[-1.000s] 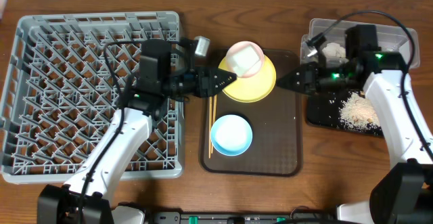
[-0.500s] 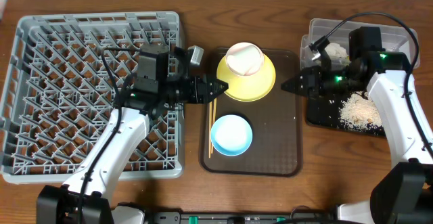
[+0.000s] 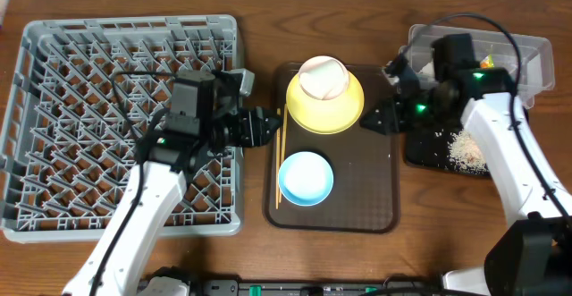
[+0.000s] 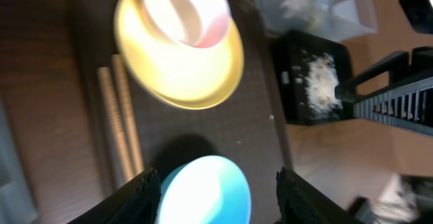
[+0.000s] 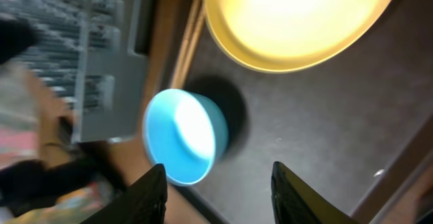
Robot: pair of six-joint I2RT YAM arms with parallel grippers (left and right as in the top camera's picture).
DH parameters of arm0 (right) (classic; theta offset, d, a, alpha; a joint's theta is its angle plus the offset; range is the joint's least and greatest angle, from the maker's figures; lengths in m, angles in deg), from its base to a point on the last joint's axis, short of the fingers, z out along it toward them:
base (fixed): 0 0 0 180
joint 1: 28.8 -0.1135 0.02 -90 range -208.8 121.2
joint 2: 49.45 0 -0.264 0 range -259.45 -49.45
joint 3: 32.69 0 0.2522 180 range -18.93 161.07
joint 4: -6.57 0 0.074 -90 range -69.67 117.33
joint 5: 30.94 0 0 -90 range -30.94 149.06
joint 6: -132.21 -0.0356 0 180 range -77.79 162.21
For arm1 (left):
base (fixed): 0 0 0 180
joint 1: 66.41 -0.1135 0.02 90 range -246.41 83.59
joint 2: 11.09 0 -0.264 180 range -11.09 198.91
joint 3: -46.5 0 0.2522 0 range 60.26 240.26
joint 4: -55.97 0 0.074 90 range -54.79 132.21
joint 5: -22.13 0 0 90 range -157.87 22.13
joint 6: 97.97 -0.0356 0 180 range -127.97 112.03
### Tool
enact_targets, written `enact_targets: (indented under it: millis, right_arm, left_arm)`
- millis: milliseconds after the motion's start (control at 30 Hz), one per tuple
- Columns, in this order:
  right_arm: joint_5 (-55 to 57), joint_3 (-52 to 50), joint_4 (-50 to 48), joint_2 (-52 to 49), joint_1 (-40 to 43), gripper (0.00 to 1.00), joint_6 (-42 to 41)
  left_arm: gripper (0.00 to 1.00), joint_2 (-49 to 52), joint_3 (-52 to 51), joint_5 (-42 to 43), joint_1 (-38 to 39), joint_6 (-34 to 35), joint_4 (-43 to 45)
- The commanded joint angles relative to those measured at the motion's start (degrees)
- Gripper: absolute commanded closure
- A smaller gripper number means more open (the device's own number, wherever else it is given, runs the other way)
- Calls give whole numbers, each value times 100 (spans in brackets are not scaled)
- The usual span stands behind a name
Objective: Sort waste into correct bins and load items into the dishwasher
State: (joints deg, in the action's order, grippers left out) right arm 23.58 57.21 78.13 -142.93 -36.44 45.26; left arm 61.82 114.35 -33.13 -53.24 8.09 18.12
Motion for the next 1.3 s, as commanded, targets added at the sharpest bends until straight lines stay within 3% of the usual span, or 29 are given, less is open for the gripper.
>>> enact_targets:
  millis: [0,233,433,833,1267]
  right_arm:
    - [1145,20,-286,15,-400,52,-234]
    - [3051,20,-1766,4,-1429,52,-345]
    - [4328,20,-2822,-334,-2164,52,-343]
    - [5307,20,-3934,-1554,-2544,59,-348]
    - [5722,20,-4260,-2061,-2544,78,-632]
  left_arm:
    - [42,-323,90,-1078,-26,-146,-409]
    - [39,-680,90,-2153,-26,-142,-1196]
    - [39,-826,90,-2396,-26,-144,-1362]
    - [35,-1078,92,-3010,-114,-142,-1530]
    - [35,-1093,92,-3005,-260,-142,-1556]
